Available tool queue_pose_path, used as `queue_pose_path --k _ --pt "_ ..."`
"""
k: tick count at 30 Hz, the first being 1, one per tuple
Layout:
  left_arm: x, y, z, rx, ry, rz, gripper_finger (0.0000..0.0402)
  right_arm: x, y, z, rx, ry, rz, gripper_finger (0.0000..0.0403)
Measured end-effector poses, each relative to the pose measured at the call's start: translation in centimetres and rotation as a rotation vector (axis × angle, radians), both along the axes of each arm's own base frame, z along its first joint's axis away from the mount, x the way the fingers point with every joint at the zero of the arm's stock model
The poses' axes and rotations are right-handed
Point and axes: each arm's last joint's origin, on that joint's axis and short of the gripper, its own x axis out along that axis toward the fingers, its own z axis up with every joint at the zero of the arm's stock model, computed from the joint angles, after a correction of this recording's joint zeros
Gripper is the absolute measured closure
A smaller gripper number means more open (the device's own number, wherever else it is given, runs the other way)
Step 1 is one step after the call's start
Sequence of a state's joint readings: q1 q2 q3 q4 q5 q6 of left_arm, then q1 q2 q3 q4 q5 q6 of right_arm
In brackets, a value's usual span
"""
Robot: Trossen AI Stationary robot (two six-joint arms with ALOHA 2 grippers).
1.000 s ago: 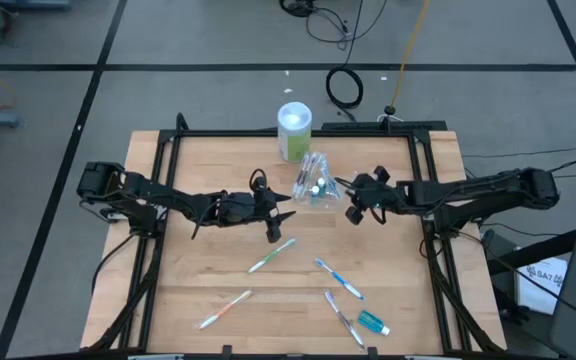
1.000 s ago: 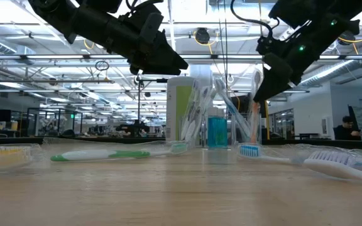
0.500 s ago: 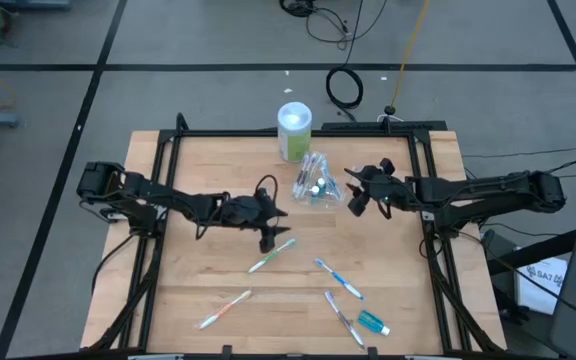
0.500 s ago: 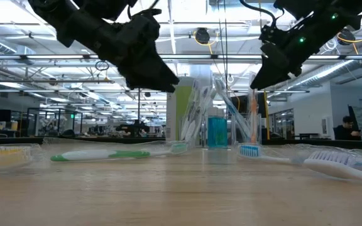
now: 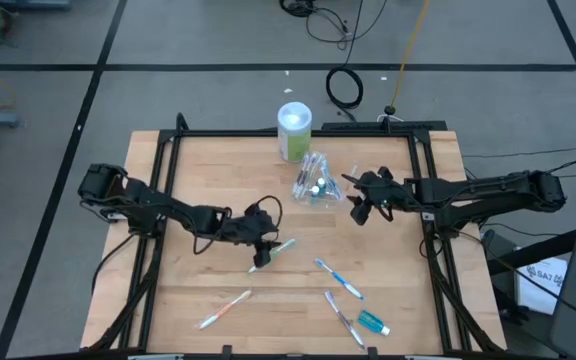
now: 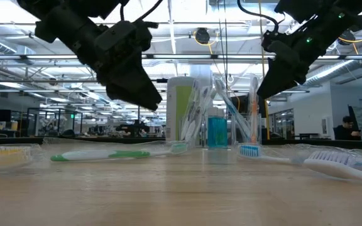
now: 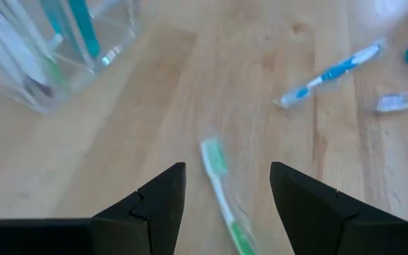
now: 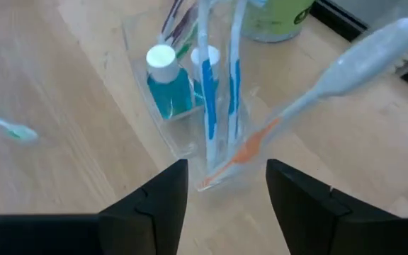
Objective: Pick & Place toothbrushing station
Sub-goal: Put the green toothbrush into the transparent organizer
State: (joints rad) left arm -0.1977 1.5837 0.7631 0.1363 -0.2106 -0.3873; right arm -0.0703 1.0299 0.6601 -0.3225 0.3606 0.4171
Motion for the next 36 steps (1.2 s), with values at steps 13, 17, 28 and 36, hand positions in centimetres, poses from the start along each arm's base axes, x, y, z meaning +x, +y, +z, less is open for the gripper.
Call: queue_pose_path --k 13,17,28,36 --pt "1.0 -1.6 -5.5 -0.036 0.113 0.047 0.0188 0.0 0.2 -0.1 0.094 -0.023 0.016 0.0226" --pt "1.0 -1.5 -6.1 -0.020 0.127 0.045 0.0189 -0.1 0.2 -0.7 0.096 -0.012 0.015 0.0227" --pt "1.2 -0.7 -6.1 -0.005 0.128 0.084 0.0320 -0.5 0.3 -1.7 0.098 0.016 0.014 0.0229" --pt "1.3 0.1 -5.3 -0.041 0.090 0.130 0.0393 -0.5 0.3 -1.6 0.098 0.009 0.014 0.0229"
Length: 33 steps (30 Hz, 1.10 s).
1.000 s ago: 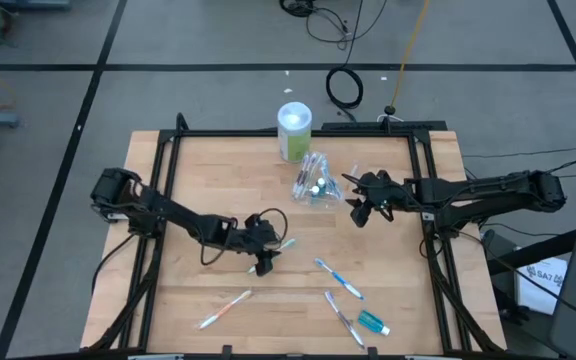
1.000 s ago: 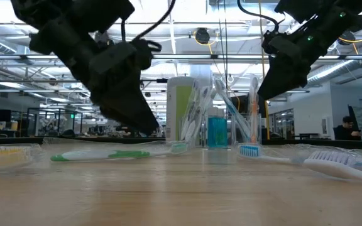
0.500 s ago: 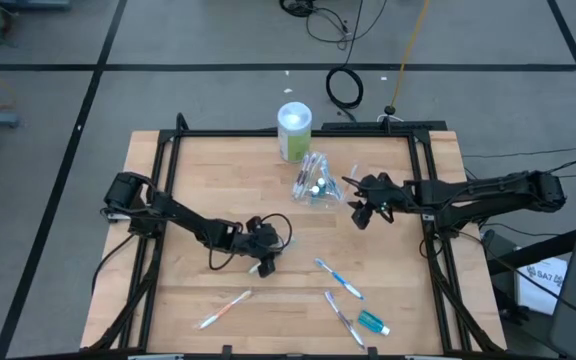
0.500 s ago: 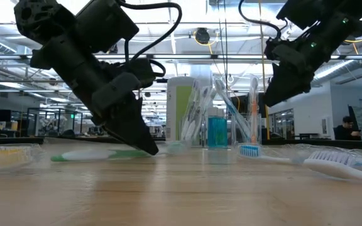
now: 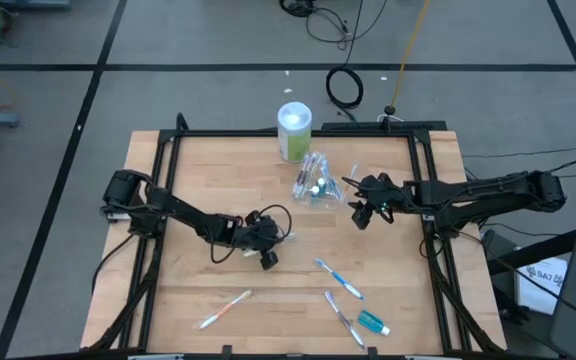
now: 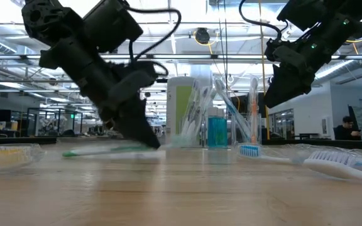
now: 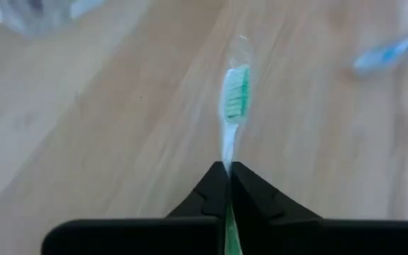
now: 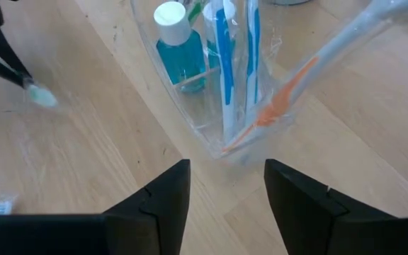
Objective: Pick & Place toothbrushing station
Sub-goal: Put the green toothbrush into the transparent organizer
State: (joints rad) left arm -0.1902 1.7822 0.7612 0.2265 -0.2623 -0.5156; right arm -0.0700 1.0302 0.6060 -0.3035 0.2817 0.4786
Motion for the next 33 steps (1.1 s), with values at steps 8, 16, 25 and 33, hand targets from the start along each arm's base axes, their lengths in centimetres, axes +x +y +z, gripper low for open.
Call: queue_pose_path --k 8,16,25,33 --pt "0.0 0.6 5.8 0.084 -0.259 0.018 0.0398 0.1 0.0 0.1 -0.001 -0.009 0.001 0.0229" --pt "0.5 2.6 12.3 0.263 -0.730 0.071 0.0399 0.2 0.0 0.2 -0.002 -0.029 0.001 0.0230" --pt "0.5 6.4 13.5 0.388 -0.811 0.161 0.0400 0.4 0.0 0.4 -0.005 -0.054 0.003 0.0231" --pt "1.8 9.0 11.3 0.414 -0.855 0.214 0.0400 0.5 0.0 0.5 -0.018 -0.064 0.014 0.0231"
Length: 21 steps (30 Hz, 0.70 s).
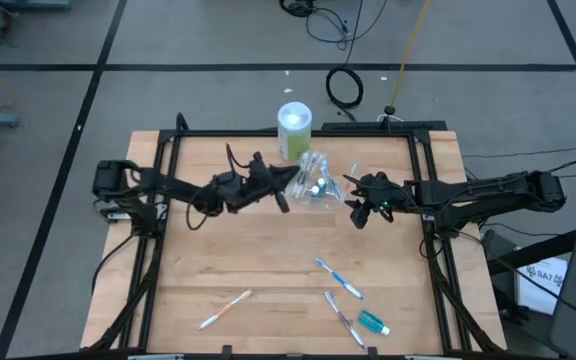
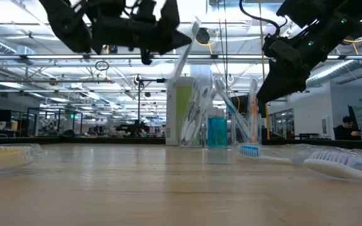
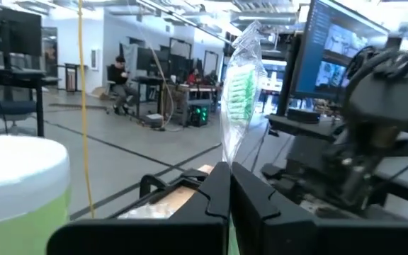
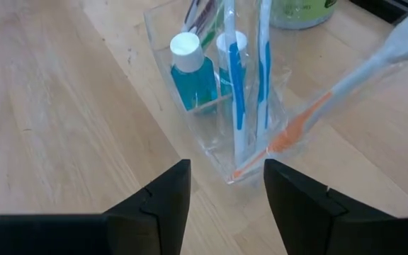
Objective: Pick & Place toothbrushing station
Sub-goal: Put the green toothbrush into the transparent organizer
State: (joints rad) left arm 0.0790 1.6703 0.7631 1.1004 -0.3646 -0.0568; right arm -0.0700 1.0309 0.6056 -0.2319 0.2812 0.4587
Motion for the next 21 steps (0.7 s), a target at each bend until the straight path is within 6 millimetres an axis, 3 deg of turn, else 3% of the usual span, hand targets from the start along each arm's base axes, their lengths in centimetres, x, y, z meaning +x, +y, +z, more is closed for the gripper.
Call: queue_pose_path --k 9,14,21 --pt "2.9 1.8 -3.6 0.165 -0.061 0.032 0.0401 0.2 0.0 0.2 -0.004 -0.025 0.001 0.0232" --pt "4.4 2.9 -5.7 0.160 -0.016 0.056 0.0401 0.2 0.0 0.2 -0.009 -0.023 0.006 0.0232" --pt "4.6 3.3 -7.8 0.125 0.041 0.120 0.0401 0.2 0.0 0.2 -0.028 -0.015 0.023 0.0232"
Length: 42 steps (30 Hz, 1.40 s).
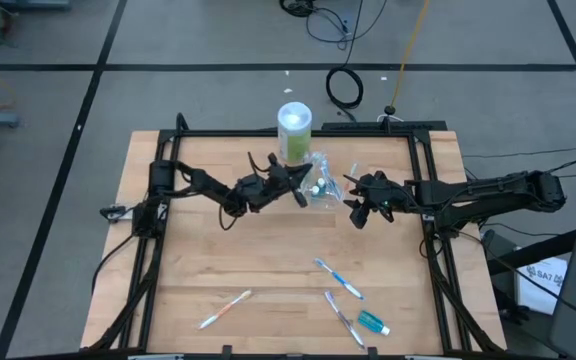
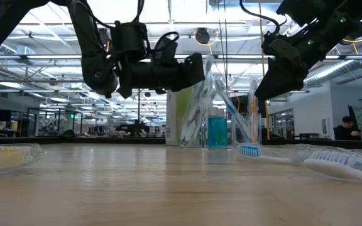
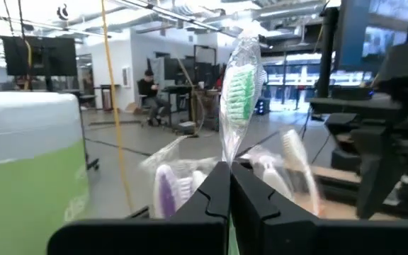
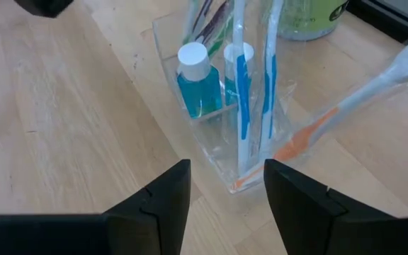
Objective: Pick & Place toothbrushing station
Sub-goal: Put the green toothbrush into the transparent organizer, then put the mouthwash into the transparent organizer
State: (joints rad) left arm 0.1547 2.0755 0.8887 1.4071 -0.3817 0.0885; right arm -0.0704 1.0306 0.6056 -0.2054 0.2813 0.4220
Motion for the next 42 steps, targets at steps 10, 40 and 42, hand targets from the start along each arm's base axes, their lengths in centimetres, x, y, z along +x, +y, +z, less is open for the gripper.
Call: queue_pose_path --k 10,40,42 --pt "0.1 -1.9 -1.9 0.008 0.200 0.029 0.0401 0.0 0.0 0.0 0.000 0.000 0.000 0.0232" --pt "-0.4 -5.3 0.3 0.099 0.336 0.233 0.0262 0.4 0.0 0.5 -0.058 -0.036 0.081 0.0233" --pt "-0.7 -5.7 1.4 0.081 0.338 0.246 0.0250 0.6 0.1 0.7 -0.072 -0.055 0.118 0.0234"
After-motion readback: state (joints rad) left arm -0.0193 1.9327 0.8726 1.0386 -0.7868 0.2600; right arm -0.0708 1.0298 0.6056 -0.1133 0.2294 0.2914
